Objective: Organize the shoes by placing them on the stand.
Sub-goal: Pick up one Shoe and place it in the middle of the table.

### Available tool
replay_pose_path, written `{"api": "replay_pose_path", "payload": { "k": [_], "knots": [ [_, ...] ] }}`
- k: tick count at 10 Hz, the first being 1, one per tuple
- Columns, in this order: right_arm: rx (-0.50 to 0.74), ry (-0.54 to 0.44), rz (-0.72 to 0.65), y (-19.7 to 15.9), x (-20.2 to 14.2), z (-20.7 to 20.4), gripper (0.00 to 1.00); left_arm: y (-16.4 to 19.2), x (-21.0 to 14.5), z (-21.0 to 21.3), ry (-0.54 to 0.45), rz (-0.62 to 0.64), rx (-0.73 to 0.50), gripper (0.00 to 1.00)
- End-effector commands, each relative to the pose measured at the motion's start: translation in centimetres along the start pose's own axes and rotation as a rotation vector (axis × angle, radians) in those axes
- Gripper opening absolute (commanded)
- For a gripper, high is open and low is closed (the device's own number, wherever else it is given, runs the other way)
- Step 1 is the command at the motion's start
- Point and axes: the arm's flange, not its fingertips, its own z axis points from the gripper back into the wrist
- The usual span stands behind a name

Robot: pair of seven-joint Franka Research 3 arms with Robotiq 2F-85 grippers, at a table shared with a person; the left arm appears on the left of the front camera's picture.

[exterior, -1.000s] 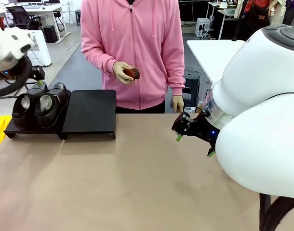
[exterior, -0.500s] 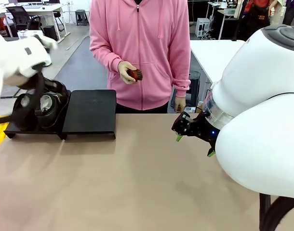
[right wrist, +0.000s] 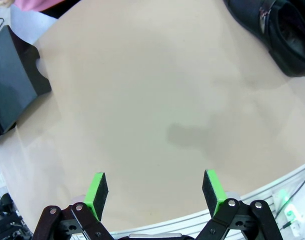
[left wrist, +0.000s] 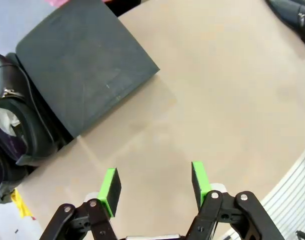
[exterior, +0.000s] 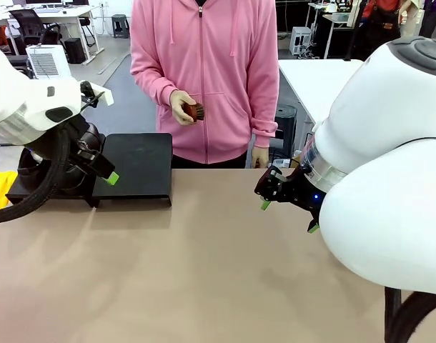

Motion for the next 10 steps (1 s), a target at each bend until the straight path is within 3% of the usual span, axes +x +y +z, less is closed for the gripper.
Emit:
{"api": "replay_pose_path", "payload": {
  "k": [1,3,5,6,8,9,10],
  "knots": [
    [0.015,0.010,0.016,0.2,0.3,0.1,1.00,-1.1,0.0,-0.9,-0.057,-0.030,0.021,0.74],
    [0.015,0.010,0.016,0.2,0.3,0.1,1.00,-0.5,0.2,-0.1,-0.012,-0.009,0.012,0.74],
    [0.000,0.000,0.000,0.0,0.0,0.0,1.00,-3.9,-1.4,3.0,-0.057,0.023,-0.149,0.74],
    [-0.040,0.026,0.076,0.0,1.4,-0.3,1.00,-5.3,-2.2,4.2,-0.041,0.055,-0.225,0.74],
    [-0.090,0.074,0.087,-2.3,5.9,0.3,1.00,-6.8,-3.1,5.0,-0.013,0.060,-0.238,0.74],
    [-0.106,0.099,0.115,-3.9,8.0,0.7,1.00,-6.0,-3.0,5.0,-0.015,0.081,-0.226,0.74],
    [-0.100,0.157,0.225,-5.7,10.0,0.6,1.00,-4.9,-3.1,4.9,-0.030,0.113,-0.214,0.74]
  ]
}}
